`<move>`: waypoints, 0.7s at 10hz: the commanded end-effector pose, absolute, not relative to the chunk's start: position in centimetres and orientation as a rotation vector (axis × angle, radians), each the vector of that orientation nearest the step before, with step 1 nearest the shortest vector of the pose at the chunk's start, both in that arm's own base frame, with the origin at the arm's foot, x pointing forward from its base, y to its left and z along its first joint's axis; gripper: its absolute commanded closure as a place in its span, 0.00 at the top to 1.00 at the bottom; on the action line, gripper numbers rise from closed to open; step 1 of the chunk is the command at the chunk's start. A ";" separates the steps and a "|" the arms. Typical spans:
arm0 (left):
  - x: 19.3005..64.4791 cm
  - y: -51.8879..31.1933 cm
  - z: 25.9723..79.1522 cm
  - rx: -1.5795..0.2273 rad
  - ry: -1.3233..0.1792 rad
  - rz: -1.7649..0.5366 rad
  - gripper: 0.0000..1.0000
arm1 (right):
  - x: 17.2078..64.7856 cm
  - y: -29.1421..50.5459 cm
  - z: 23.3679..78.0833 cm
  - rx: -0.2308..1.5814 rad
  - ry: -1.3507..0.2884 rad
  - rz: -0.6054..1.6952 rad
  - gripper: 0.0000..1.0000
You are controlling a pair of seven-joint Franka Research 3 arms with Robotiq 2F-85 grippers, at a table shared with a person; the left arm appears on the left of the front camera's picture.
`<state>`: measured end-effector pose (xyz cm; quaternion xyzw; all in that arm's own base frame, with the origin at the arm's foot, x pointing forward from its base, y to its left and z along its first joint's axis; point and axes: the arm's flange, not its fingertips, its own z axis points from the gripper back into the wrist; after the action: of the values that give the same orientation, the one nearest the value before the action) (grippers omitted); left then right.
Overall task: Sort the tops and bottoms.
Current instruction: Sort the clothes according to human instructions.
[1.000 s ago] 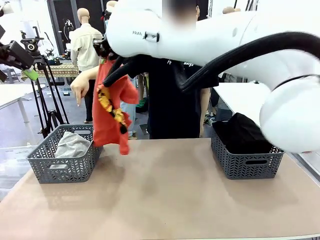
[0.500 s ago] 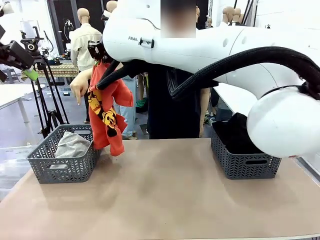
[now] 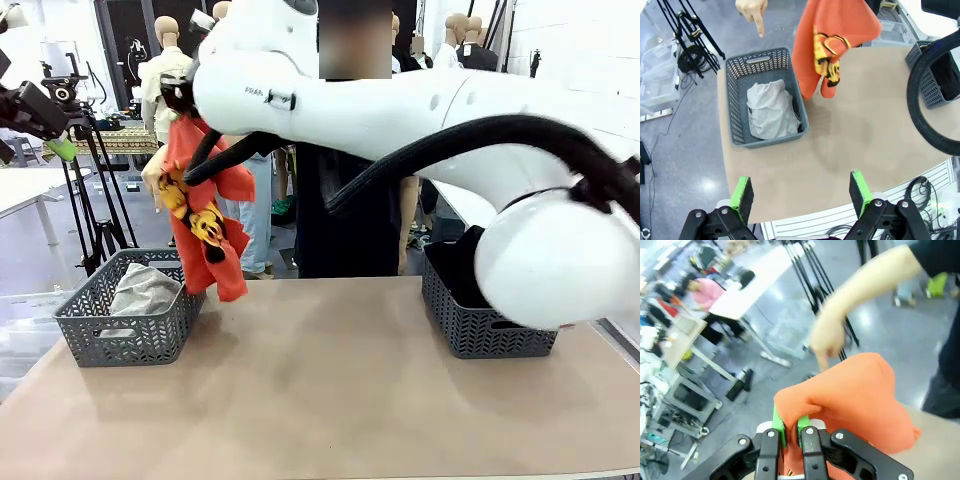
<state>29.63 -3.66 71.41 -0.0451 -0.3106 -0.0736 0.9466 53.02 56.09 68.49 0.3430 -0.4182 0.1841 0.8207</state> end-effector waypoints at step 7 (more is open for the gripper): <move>29.6 -3.6 71.4 -0.098 -0.631 -0.155 1.00 | 58.5 67.8 68.7 1.101 -0.914 0.457 0.00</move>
<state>29.64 -3.66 71.40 -0.0451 -0.3105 -0.0736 0.9466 50.74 60.26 66.82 0.4873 -0.4430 0.2079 0.7233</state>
